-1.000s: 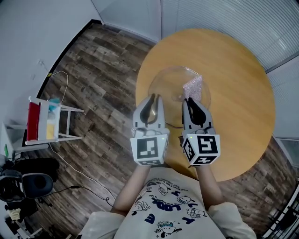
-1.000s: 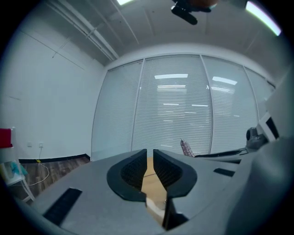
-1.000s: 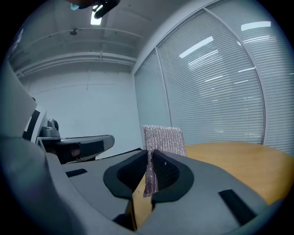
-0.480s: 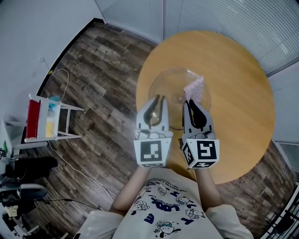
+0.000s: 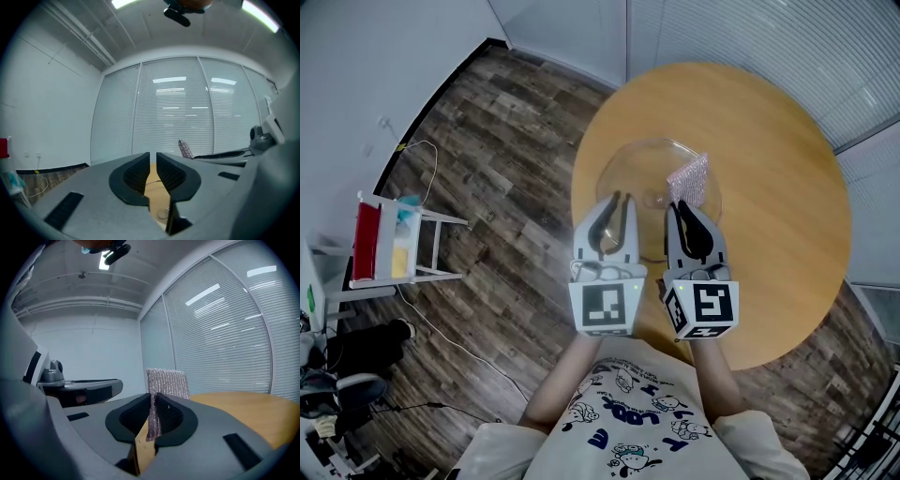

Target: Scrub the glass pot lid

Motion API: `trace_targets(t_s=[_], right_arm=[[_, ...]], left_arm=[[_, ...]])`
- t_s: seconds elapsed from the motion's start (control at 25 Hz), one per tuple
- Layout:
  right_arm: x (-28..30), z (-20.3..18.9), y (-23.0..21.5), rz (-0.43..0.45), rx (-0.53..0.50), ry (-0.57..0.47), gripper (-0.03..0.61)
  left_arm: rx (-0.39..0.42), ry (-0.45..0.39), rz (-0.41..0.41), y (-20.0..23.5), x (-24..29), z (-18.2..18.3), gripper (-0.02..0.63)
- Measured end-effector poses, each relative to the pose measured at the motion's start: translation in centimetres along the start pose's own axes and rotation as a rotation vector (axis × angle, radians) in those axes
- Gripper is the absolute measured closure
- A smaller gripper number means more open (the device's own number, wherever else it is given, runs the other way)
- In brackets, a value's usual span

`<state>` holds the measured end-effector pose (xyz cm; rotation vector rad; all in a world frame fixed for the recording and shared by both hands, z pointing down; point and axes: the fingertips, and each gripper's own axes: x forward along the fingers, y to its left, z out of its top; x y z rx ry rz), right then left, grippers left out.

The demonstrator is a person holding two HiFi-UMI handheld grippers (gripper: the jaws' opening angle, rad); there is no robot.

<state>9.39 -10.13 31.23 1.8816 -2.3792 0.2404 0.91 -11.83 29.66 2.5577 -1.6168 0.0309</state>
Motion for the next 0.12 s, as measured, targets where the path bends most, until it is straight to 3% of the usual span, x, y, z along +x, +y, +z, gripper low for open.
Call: trace_targets(t_s=[0.12], right_arm=[[0.28,0.31,-0.25,0.002,0.000,-0.003,0.523]], left_arm=[[0.015,-0.001,-0.003,-0.19,0.36,0.23,0.563]])
